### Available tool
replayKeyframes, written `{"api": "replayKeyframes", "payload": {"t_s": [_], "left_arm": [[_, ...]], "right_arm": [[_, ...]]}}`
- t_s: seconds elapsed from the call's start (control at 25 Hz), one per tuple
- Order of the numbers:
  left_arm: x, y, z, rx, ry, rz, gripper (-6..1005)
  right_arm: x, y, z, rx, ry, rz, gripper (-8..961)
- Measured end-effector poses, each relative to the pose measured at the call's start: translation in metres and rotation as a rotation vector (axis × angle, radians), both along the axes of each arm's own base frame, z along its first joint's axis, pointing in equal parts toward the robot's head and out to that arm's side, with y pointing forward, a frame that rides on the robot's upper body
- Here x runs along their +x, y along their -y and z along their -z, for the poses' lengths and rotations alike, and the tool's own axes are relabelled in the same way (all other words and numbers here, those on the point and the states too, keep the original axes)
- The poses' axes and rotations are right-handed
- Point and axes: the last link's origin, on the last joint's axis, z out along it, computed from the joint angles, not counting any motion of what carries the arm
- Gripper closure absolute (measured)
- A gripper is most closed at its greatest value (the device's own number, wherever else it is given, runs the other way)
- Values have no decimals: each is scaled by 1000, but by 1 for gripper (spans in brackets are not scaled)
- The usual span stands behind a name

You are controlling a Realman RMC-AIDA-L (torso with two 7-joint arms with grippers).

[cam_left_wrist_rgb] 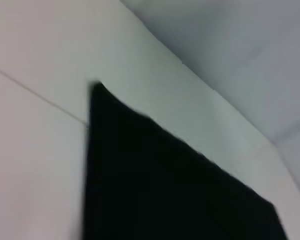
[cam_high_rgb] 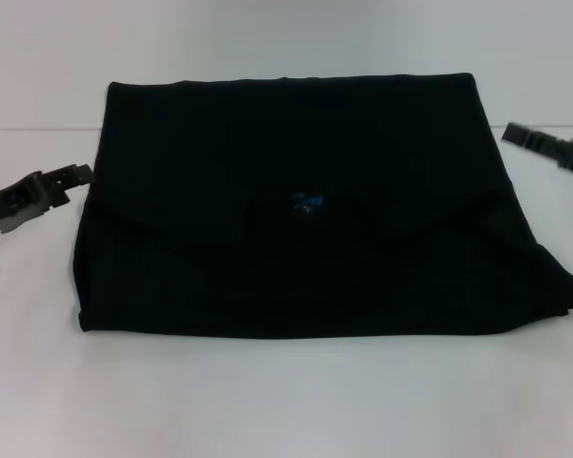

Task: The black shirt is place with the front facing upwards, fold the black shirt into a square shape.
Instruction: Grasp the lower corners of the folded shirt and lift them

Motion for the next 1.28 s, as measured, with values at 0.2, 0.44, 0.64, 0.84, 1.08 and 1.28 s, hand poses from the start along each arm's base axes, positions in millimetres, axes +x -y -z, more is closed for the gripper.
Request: {"api": "replayKeyframes", "payload": {"t_s": [0.2,0.44,0.64,0.84,1.08,1.28], "left_arm": [[0,30,-16,-183,25,120,358],[0,55,-19,-317,-16,229,194],[-6,55,-2,-363,-106,220,80],[-1,49,8,-382,-134,231,85],[-5,48,10,-378,-147,211,84],[-7,51,15,-384,-140,200,84]], "right_arm": [[0,36,20,-99,167,-272,124],[2,75,51,-135,225,-453,13],[2,85,69,-182,235,-470,13],[4,87,75,-220,231,-451,13],[7,89,73,-221,220,-437,12],[6,89,74,-224,212,-438,12]]}}
